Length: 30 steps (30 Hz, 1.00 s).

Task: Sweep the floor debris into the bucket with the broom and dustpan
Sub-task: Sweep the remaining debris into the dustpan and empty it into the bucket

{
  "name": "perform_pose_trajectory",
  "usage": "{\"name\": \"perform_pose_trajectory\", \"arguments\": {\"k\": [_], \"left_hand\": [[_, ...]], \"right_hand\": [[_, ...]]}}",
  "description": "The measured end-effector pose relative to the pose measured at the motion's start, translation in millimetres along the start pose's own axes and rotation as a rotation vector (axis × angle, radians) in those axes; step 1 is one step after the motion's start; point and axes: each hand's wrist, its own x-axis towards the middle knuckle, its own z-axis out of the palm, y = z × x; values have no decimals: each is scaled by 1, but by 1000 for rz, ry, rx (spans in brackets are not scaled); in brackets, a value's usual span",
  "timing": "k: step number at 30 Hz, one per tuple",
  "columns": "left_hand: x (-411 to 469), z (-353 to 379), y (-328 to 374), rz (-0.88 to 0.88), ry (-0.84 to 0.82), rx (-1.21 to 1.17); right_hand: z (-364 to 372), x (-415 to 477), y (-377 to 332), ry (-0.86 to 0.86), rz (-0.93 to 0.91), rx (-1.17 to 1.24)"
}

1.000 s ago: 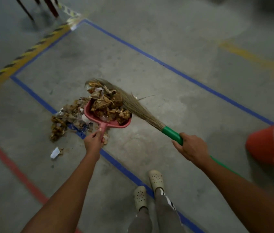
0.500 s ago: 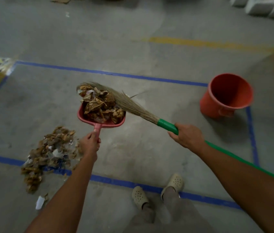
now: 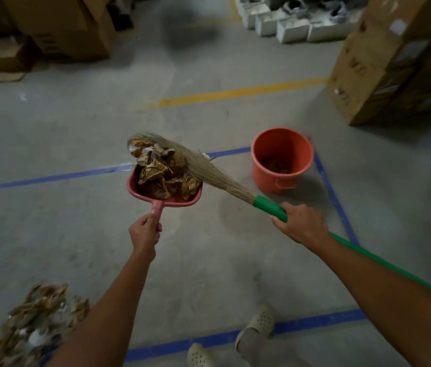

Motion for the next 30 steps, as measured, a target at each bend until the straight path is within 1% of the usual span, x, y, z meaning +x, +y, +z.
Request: {"name": "perform_pose_trajectory", "arguments": {"k": [6,12,16,20,30], "left_hand": [[-1,116,13,-5,-132,26],[5,215,31,26,-282,90],[16,273,41,48,-366,133],[34,327,43,51,-452,187],[114,455,37,41,-540,369]], "right_hand": [[-10,7,96,14,132,-1],[-17,7,163,8,287,0],[-16,12,195,19,378,43],[-10,27,219,-20,465,63],[43,114,263,-77,611,135]]}}
